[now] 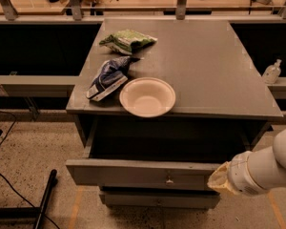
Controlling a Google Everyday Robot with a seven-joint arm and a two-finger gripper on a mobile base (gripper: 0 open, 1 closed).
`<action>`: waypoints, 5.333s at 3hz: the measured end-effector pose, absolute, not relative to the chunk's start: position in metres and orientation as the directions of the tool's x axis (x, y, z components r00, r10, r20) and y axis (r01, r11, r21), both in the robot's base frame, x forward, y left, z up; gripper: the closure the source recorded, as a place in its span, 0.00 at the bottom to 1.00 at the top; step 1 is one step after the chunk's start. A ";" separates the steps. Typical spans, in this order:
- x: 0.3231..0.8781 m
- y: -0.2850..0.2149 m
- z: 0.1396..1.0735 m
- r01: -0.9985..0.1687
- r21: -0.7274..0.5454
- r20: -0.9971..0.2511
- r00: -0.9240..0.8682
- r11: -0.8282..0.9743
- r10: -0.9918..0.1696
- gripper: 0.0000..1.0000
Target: Close top drawer
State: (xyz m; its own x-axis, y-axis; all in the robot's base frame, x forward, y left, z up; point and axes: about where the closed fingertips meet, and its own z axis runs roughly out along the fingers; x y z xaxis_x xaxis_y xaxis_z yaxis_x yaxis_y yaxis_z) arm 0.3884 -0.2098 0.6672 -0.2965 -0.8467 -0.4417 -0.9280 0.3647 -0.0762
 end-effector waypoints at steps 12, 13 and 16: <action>0.509 -0.227 0.675 -0.807 -0.099 -0.581 -0.428 0.582 -0.693 1.00; 0.509 -0.227 0.675 -0.807 -0.099 -0.581 -0.428 0.582 -0.693 1.00; 0.509 -0.227 0.675 -0.808 -0.099 -0.581 -0.428 0.581 -0.693 1.00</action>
Offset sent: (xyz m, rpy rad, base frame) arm 0.0727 -0.0097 0.0157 0.1023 -0.0648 -0.1610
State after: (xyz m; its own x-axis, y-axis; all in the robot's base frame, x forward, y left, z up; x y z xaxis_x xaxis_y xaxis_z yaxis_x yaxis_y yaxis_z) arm 0.5087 -0.2272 0.6752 -0.4276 -0.6929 -0.5806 -0.8075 0.5814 -0.0991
